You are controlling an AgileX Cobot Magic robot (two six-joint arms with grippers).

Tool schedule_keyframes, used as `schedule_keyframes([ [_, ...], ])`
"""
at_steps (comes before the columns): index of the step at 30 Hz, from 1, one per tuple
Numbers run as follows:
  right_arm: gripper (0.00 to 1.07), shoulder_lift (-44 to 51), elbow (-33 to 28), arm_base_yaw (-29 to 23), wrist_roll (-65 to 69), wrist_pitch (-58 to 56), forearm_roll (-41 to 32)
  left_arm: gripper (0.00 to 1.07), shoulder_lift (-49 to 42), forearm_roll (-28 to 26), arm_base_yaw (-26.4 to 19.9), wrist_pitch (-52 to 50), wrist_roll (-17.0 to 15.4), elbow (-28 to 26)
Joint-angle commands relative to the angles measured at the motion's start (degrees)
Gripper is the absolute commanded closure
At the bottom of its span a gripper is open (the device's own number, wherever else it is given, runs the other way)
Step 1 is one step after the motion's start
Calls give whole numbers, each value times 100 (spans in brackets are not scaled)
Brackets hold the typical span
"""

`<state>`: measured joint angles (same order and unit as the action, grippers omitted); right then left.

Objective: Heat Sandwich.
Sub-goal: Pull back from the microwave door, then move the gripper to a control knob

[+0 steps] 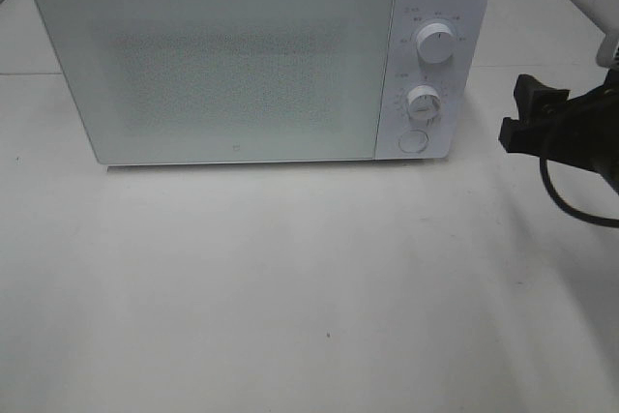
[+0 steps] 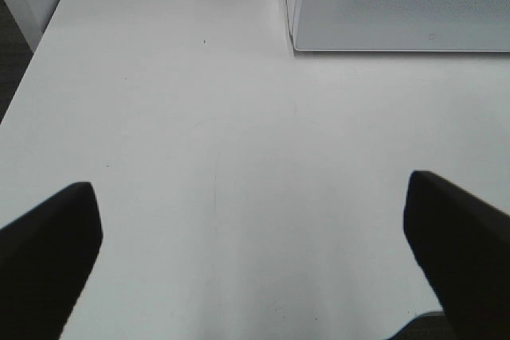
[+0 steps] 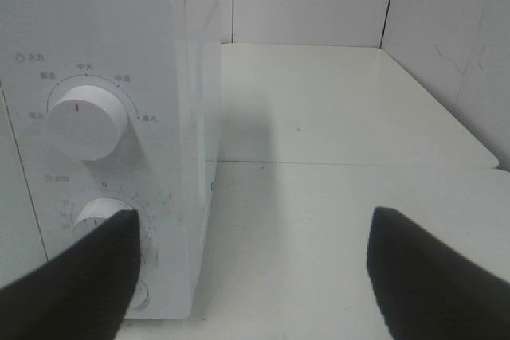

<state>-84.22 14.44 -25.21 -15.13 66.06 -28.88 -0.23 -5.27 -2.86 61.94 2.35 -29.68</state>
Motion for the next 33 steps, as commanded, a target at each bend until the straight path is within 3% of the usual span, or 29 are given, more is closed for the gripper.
schedule_keyframes([
  [1, 32, -281, -6, -350, -86, 453, -435, 9, -97, 11, -11, -57, -34, 11],
  [16, 32, -1140, 384, -1289, -6, 802, -1077, 9, -97, 11, -11, -57, -34, 11],
  [33, 32, -1730, 819, -1381, 97, 796, -1071, 9, -97, 11, -11, -57, -34, 11],
])
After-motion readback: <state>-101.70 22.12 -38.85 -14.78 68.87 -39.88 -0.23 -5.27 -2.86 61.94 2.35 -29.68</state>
